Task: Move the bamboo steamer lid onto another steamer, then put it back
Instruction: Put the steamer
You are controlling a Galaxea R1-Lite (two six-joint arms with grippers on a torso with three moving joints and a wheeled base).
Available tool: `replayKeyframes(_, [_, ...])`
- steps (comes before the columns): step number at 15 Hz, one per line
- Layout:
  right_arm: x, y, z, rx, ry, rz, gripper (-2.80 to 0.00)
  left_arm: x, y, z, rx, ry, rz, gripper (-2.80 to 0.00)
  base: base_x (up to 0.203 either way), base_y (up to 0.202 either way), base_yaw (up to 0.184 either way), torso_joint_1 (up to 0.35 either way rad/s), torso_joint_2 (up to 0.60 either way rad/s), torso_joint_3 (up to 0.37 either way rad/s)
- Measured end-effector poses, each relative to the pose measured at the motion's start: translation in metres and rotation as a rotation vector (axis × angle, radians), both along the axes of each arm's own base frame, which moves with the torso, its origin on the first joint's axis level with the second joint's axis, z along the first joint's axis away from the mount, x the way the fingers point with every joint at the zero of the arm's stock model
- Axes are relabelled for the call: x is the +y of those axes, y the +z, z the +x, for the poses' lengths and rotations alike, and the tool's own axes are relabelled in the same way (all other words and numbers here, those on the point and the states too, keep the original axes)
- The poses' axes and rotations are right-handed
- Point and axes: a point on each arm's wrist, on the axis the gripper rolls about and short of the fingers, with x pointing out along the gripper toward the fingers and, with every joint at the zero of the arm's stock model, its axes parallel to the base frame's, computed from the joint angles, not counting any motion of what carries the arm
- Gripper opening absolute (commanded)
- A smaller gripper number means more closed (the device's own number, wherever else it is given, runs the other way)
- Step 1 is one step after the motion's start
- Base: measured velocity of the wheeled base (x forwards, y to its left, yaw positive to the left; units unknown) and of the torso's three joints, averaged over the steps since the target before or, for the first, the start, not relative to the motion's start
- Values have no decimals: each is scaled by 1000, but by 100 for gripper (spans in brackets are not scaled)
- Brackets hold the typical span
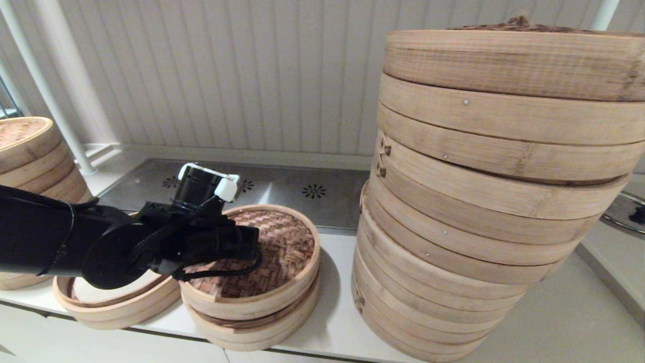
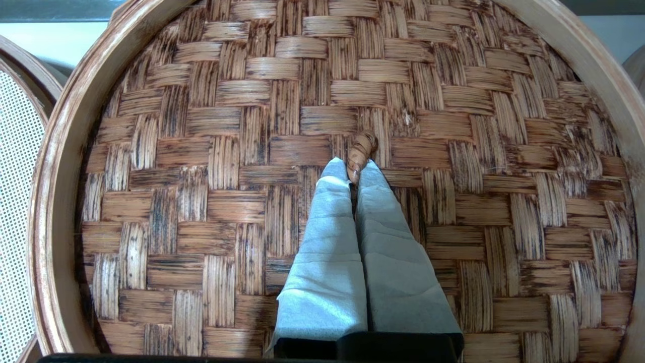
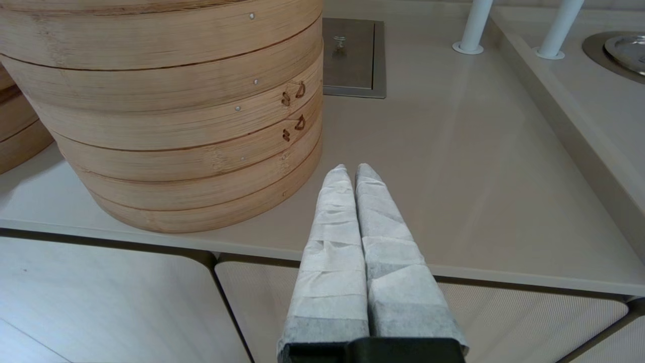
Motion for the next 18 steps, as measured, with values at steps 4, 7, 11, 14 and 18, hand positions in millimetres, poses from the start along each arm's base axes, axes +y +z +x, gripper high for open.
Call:
replayKeyframes(4, [0,0,0,0,0,0,-280,1,0,-2,0,-1,1,-280,0,0,0,0,0,0])
replayKeyframes(7, [0,0,0,0,0,0,-280,2,1,-4,-2,-3,1,-280,0,0,0,0,0,0])
replayKeyframes(11, [0,0,0,0,0,0,-280,2,5,-5,-10,-5,-2,-280,0,0,0,0,0,0])
replayKeyframes(14, [0,0,0,0,0,0,-280,1,8,-6,-20,-11,-7,-280,0,0,0,0,0,0])
replayKeyframes(18, [0,0,0,0,0,0,-280,2,7,-7,-19,-9,-8,-280,0,0,0,0,0,0])
